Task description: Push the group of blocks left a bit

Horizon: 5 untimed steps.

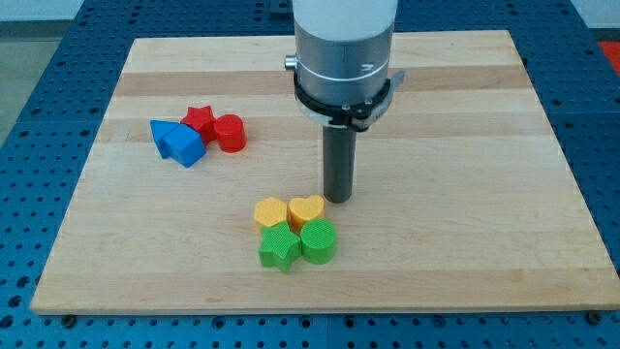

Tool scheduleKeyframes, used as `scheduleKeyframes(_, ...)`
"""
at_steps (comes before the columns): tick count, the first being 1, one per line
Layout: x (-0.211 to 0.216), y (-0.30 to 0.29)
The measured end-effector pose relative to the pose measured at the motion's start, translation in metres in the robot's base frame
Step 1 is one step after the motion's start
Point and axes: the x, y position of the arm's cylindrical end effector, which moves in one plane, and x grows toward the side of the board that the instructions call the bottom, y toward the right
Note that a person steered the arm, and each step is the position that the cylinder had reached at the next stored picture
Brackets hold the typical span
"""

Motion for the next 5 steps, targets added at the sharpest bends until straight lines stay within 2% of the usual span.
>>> scheduleKeyframes(2, -0.014, -0.020)
scheduleKeyframes(5, -0.073, -0.017)
